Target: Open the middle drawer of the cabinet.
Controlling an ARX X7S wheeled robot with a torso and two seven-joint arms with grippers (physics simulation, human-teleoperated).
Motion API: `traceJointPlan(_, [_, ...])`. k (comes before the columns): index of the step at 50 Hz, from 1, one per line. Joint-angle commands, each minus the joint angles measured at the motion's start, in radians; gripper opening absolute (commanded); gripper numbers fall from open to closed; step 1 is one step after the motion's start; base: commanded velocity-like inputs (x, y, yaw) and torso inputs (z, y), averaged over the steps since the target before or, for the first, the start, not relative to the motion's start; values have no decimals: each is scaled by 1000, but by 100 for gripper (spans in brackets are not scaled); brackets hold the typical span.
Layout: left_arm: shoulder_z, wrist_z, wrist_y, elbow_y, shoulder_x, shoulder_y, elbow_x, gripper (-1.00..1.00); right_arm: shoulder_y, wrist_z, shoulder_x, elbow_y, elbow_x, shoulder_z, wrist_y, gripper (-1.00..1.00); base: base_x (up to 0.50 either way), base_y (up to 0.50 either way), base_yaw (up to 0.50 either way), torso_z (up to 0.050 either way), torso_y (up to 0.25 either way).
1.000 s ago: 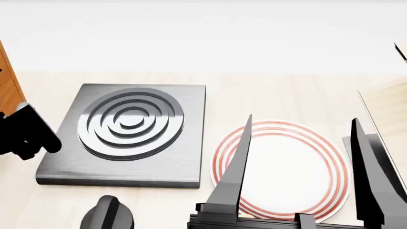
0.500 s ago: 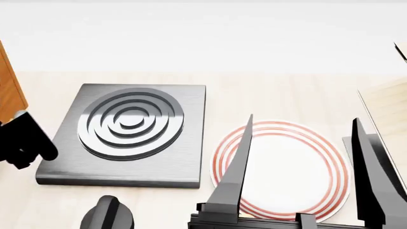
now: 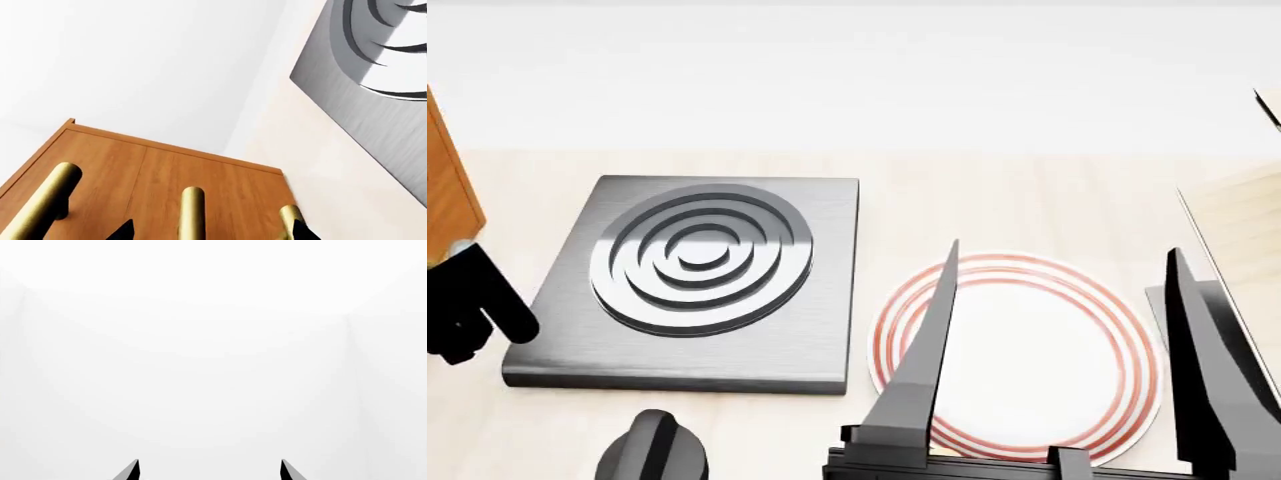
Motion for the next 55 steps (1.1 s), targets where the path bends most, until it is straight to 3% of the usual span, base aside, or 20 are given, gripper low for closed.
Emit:
traceJointPlan(1, [40,-25,-35,0,-1,-3,-4,100,1,3,4,5,4,-3,-4,100,0,0,0,0,0])
traceJointPlan(20, [132,-88,-54,0,-6,0,-4,100,2,11,11,0,7,-9,-5,100,0,0,0,0,0])
traceJointPlan(55, [156,-69,-116,0,-15,4,-38,100,4,23,21,7,12,-20,-13,100,0,0,0,0,0])
